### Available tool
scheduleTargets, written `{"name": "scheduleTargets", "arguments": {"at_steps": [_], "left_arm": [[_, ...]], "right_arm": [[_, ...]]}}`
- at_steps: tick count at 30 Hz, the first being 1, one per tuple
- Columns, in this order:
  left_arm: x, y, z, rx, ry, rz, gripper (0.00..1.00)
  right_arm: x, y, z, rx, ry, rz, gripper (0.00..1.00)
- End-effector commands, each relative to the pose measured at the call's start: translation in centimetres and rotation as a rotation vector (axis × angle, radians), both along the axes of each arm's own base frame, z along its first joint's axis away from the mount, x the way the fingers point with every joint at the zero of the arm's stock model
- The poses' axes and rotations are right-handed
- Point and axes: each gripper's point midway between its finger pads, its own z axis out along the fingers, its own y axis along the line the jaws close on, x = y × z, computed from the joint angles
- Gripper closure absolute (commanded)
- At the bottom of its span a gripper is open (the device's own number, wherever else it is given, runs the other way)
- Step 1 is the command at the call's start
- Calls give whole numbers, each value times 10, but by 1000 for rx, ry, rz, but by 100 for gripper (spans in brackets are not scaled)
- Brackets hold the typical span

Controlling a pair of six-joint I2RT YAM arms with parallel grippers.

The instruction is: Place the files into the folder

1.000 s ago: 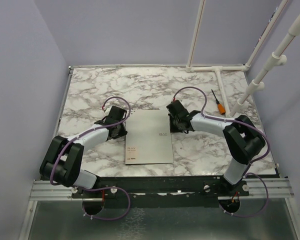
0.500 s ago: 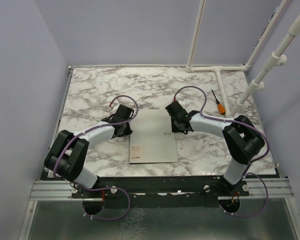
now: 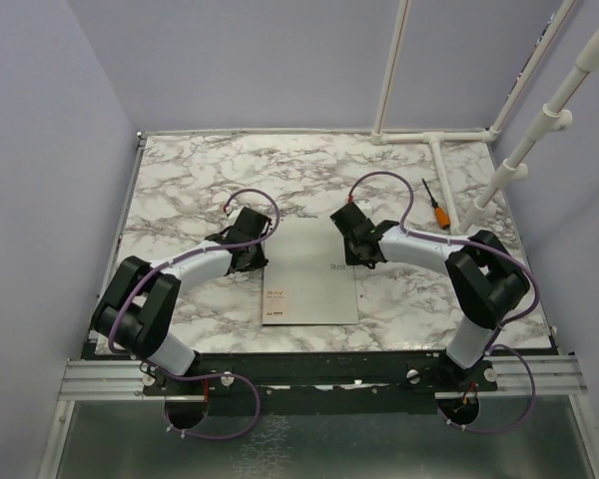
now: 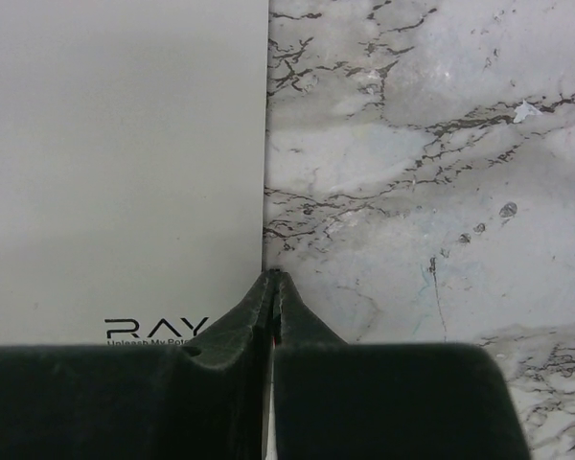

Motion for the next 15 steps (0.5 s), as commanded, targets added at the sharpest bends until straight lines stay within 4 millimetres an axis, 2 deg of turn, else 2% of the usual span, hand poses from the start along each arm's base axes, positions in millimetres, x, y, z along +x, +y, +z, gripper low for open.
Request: {"name": "scheduleTargets", "arguments": {"at_steps": [1,9,12,15], "left_arm": [[-14,-13,-2,-26,60,-50,69],[-4,0,29,40,-2,-38,60],[-2,5,47,61,-37,-43,50],[2,10,69,81,-88,-49,42]], "right_arm": [[-4,-7,12,-30,-15,-12,94],[5,-15,52,-42,-98,-31,80],[7,-17,72,-27,-133,-32,74],[6,-18,93,-3,-171,-28,62]]}}
